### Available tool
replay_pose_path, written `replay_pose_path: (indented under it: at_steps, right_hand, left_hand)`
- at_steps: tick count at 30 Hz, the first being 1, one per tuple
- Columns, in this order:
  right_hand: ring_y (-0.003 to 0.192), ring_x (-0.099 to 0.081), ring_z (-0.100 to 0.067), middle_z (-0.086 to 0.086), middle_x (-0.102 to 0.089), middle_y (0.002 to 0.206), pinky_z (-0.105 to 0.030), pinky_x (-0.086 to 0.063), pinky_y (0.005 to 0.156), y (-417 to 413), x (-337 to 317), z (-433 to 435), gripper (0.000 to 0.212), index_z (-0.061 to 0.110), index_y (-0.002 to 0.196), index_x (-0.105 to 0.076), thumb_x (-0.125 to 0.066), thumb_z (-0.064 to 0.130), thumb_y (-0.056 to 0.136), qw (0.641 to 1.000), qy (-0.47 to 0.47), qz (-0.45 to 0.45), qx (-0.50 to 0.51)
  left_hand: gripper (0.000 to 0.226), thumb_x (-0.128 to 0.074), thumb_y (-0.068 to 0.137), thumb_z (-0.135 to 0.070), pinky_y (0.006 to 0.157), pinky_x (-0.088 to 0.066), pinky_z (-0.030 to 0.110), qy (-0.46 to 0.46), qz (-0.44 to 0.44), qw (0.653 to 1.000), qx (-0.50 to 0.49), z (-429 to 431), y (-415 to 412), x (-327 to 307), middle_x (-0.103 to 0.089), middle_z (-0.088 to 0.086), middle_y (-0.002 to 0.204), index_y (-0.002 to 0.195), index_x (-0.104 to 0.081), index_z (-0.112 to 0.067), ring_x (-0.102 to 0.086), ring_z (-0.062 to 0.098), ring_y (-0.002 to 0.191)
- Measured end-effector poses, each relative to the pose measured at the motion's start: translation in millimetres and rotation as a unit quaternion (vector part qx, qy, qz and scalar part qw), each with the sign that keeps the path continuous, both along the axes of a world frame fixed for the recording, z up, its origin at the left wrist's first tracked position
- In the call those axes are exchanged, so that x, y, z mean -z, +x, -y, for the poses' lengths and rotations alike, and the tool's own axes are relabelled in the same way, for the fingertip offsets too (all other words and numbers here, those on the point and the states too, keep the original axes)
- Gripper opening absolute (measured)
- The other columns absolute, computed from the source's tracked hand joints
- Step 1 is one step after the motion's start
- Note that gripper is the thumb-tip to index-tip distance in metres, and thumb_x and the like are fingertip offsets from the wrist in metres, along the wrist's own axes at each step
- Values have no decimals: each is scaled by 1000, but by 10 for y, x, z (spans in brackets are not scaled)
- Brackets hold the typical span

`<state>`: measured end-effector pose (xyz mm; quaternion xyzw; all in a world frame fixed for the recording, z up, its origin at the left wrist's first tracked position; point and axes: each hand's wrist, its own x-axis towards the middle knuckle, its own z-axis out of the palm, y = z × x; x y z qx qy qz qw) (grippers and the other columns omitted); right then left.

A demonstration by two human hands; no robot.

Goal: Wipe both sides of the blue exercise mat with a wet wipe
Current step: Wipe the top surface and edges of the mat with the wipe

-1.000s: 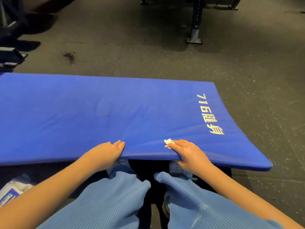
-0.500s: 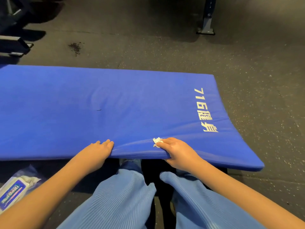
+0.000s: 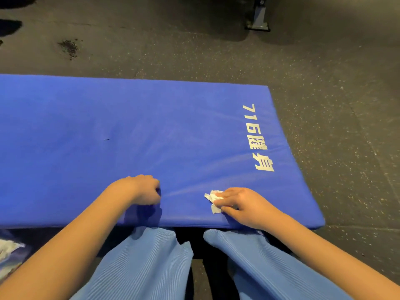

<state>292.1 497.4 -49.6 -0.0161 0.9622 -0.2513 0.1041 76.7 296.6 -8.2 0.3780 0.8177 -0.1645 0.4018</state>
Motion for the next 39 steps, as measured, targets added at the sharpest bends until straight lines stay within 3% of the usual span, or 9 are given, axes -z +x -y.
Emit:
replay_pose_path:
  at_steps: [2, 5, 8, 11, 17, 22, 28, 33, 39]
  right_hand:
    - [107, -59, -21, 2, -64, 121, -39, -49, 83, 17, 116, -234, 35, 26, 117, -66, -42, 27, 91, 998, 43, 1, 46]
    - [109, -58, -25, -2, -63, 124, -35, -50, 81, -15, 257, -421, 24, 21, 105, -69, -48, 24, 93, 985, 80, -6, 153]
    - [118, -54, -8, 13, -63, 123, -21, -47, 85, 54, 142, -168, 20, 25, 98, -71, -55, 21, 87, 990, 6, -42, 133]
    - [107, -62, -10, 9, -70, 108, -26, -53, 83, 242, 12, -118, 14, 23, 87, -72, -59, 22, 85, 994, -67, -14, 87]
    - [87, -61, -31, -8, -68, 90, -39, -51, 68, 57, 116, -427, 25, 18, 109, -66, -65, 14, 84, 962, 35, -13, 272]
    - [91, -61, -14, 10, -70, 99, -24, -49, 80, 455, 59, -227, 19, 20, 93, -72, -55, 27, 88, 982, -70, -63, 162]
    - [78, -60, -21, 2, -68, 83, -25, -46, 68, 277, 313, -439, 17, 13, 73, -73, -59, 20, 80, 938, -2, -87, 334]
    - [80, -56, -6, 7, -67, 87, -8, -41, 74, 624, 150, -147, 21, 15, 76, -74, -59, 29, 80, 960, -114, -79, 243]
    - [73, -59, -20, 2, -62, 78, -22, -40, 63, 632, 282, -436, 20, 15, 69, -70, -58, 28, 79, 915, 28, -104, 389]
  left_hand:
    - [18, -39, 99, -26, 87, -38, 37, 131, 48, 989, -38, -287, 39, 125, -53, 5, 120, 100, -53, -14, -51, 27, 106]
    - [47, -28, 105, -40, 117, -15, 43, 215, 12, 976, 13, -538, 166, 367, -21, -6, 158, 149, -32, -23, -17, 18, 147]
    - [64, -10, 97, -58, 120, 1, 41, 206, 6, 977, 56, -482, 285, 642, -1, -11, 162, 155, -14, -29, 3, 13, 149]
    - [93, 12, 72, -66, 119, 5, 38, 237, -10, 970, 56, -377, 355, 783, 1, -14, 162, 155, -12, -31, 6, 12, 149]
    - [90, 3, 75, -66, 119, -4, 39, 270, -28, 961, 49, -423, 320, 824, -18, -12, 160, 151, -29, -30, -8, 15, 149]
    - [77, -15, 82, -61, 111, -16, 34, 341, -24, 939, 41, -615, 281, 850, -48, -2, 137, 131, -55, -16, -36, 21, 134]
    - [86, -1, 81, -64, 119, 1, 35, 308, -17, 949, 66, -638, 320, 956, -18, -10, 160, 151, -29, -23, -6, 12, 149]
    - [85, -1, 82, -64, 119, 2, 34, 302, -22, 950, 70, -630, 330, 964, -17, -9, 160, 152, -28, -23, -6, 12, 149]
    - [84, -4, 84, -63, 119, -2, 37, 306, -22, 949, 74, -644, 308, 1004, -22, -7, 159, 150, -32, -21, -11, 15, 149]
